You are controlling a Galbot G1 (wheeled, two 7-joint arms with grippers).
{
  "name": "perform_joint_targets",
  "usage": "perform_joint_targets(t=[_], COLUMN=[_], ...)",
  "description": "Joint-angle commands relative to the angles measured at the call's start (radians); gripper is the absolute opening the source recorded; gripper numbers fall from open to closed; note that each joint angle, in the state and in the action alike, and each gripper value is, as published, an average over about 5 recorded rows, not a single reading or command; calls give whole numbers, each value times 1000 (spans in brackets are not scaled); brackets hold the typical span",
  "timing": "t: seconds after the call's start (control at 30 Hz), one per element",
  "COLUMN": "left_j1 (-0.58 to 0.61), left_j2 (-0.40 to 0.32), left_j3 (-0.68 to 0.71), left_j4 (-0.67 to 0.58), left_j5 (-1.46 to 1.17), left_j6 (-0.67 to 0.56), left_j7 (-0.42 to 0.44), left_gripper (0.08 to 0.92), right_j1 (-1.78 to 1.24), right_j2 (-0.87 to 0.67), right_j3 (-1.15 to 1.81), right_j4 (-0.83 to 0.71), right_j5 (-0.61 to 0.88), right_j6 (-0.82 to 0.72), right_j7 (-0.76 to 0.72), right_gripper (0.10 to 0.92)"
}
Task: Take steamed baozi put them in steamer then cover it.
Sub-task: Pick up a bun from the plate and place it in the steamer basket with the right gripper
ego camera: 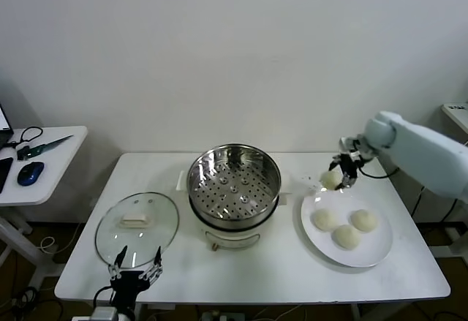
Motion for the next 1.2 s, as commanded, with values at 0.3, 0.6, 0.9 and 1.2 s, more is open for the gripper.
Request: perform_joint_targets(t=[0.3, 0.6, 0.9, 1.2], left_j1=[4, 13, 20, 16], left_j2=[6, 7, 3, 2], left_j3=[-3, -17, -21, -19], left_j4=[-21, -39, -37, -18], left_j5=[3, 3, 5, 11], left_j6=[1, -2, -7, -16], left_j7=[0, 0, -1, -3], left_gripper=[823, 823, 823, 823], right_j1=[453, 117, -99, -149], right_j2=[340, 518, 597, 612], right_j3=[-265, -130, 3, 39], right_j4=[284, 52, -241, -320], right_j5=[32, -359, -616, -650], right_j6=[423, 553, 663, 670], right_j7=[23, 121, 174, 190], right_gripper=[704, 704, 704, 704])
